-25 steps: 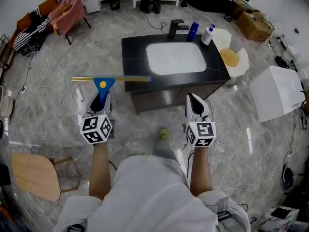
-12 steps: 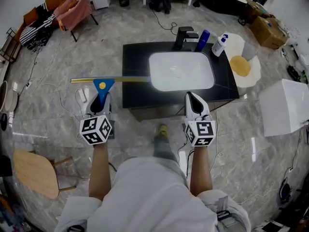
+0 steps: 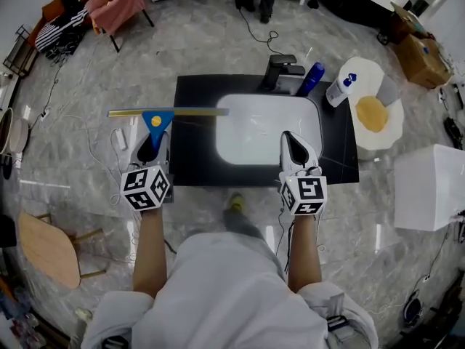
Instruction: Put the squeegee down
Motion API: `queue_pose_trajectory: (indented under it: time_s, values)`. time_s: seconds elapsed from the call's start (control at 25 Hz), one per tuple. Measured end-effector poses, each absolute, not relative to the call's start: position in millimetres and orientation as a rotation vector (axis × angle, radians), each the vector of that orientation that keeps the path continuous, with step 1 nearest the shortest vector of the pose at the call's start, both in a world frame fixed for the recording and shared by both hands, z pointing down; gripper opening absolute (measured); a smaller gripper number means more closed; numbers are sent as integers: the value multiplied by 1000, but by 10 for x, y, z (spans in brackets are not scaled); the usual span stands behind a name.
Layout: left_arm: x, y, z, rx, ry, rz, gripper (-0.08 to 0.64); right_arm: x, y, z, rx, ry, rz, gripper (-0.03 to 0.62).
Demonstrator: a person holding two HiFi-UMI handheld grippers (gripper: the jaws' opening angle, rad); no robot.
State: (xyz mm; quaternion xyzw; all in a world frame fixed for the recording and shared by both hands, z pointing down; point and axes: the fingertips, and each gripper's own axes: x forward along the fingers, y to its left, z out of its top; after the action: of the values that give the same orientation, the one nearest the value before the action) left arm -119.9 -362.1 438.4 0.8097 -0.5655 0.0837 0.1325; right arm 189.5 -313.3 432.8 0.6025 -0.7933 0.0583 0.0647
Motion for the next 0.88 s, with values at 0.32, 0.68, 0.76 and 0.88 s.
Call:
queue_pose_trajectory:
  time_s: [0.32, 0.68, 0.76, 0.88]
  values:
    - [-841, -4193, 4406, 2329, -1664, 281, 127, 2106, -3713, 4394, 1746, -2428, 188, 3]
    - [-702, -4656, 4495, 2303, -1649, 307, 127, 2165, -4073, 4469, 1741, -2432, 234, 3]
    - [-689, -4736, 4544, 2297, -1633, 311, 129, 2166, -4133, 4469, 1752, -2426, 240, 3]
    - [-666, -4871, 4660, 2292, -1608, 330, 129, 2163, -4239, 4506, 1758, -2408, 243, 3]
